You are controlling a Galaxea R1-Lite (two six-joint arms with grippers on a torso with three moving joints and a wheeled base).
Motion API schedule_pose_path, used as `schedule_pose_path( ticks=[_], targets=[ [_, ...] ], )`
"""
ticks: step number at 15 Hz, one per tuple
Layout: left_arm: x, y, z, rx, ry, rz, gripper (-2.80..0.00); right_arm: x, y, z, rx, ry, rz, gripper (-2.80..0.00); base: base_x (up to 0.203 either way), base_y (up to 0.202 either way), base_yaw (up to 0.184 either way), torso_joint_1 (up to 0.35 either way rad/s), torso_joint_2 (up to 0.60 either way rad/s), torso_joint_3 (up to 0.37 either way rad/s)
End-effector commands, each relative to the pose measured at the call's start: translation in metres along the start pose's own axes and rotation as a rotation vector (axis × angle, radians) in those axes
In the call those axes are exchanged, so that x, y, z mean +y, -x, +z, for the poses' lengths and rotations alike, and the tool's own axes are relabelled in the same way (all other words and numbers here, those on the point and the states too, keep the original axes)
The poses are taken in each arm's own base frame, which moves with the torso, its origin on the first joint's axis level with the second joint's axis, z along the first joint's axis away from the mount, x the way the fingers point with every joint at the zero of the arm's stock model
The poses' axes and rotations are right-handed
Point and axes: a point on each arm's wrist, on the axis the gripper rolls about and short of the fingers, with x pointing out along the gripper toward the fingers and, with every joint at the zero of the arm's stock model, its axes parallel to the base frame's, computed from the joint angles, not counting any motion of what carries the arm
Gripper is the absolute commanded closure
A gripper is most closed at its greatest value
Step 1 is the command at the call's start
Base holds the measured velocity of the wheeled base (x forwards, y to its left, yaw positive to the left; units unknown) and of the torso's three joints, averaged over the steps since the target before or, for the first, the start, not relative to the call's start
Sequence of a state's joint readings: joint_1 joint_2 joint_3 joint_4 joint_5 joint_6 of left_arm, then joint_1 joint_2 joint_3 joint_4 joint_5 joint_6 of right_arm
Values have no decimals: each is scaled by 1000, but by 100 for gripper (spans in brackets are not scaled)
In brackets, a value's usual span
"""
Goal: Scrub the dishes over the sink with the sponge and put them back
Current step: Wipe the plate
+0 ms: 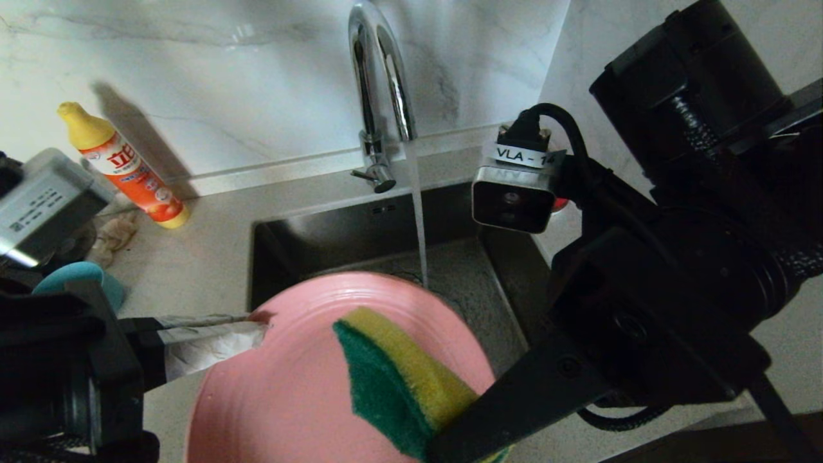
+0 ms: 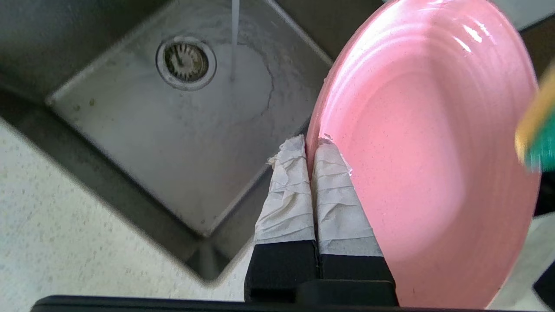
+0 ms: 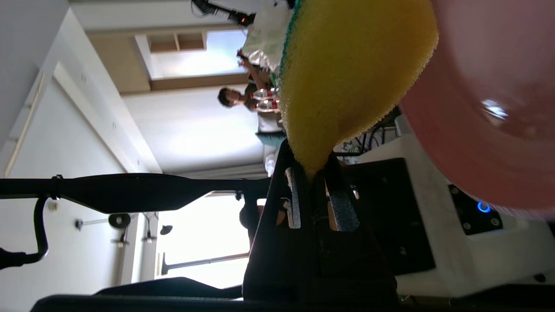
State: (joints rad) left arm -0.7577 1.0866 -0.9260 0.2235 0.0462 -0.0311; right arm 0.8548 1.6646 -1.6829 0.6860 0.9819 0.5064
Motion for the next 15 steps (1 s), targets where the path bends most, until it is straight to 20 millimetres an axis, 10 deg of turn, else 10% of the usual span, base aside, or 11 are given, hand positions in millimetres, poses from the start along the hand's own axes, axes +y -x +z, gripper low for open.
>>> schedule_pose_path(
  ticks=[1, 15],
  targets=[
    [0, -2, 0, 1, 4, 0, 0, -5, -15, 4, 44, -14, 12, 0, 0, 0, 0, 0, 0, 0],
    [0, 7, 3, -34, 14, -1, 0, -48, -51, 23, 106, -92, -1, 0, 0, 0, 0, 0, 0, 0]
  ],
)
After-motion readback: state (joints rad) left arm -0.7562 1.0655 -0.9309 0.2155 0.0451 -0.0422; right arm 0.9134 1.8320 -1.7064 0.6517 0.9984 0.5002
